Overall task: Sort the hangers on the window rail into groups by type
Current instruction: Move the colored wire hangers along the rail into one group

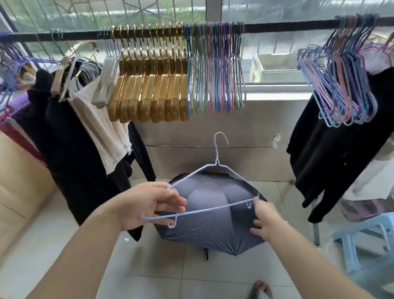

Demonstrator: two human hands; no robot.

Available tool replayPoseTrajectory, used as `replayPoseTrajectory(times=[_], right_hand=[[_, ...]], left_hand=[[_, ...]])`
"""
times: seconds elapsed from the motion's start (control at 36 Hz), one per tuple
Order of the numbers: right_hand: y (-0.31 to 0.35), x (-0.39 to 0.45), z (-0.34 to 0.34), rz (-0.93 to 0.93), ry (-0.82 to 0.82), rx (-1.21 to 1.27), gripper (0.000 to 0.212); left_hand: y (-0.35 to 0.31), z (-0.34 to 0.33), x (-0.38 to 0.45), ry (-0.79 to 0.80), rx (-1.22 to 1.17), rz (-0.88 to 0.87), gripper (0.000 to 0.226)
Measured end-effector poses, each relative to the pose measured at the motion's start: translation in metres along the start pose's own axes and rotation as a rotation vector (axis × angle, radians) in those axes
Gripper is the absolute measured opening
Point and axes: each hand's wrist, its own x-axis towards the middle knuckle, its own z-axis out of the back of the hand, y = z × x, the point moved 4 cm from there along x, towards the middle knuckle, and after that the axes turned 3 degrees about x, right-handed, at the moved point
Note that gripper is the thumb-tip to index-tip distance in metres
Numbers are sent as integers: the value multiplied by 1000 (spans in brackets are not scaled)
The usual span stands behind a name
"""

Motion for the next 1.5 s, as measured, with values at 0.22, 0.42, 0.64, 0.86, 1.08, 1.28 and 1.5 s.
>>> replayPoseTrajectory(times=[0.22, 0.42, 0.64, 0.86, 1.08, 1.28, 1.5], right_hand=[[-22, -62, -75, -75, 661, 101, 54], [8, -55, -38, 38, 454, 161, 26], [50, -46, 0, 215, 217, -35, 33], [173, -58, 78, 519, 29, -258, 31], [282, -64, 129, 713, -107, -341, 15], [361, -58, 146, 785, -123, -344, 29], [374, -49, 134, 702, -50, -421, 24]], left_hand=[[25, -100, 63, -268, 465, -30, 21], [21, -147, 72, -67, 625, -91, 46], [-11, -140, 72, -17, 291, -106, 18], [-124, -132, 90, -157, 370, -228, 19], [-225, -135, 87, -339, 727, -393, 17], [-273, -148, 96, -448, 833, -440, 19], [-269, -153, 111, -467, 784, -433, 14]])
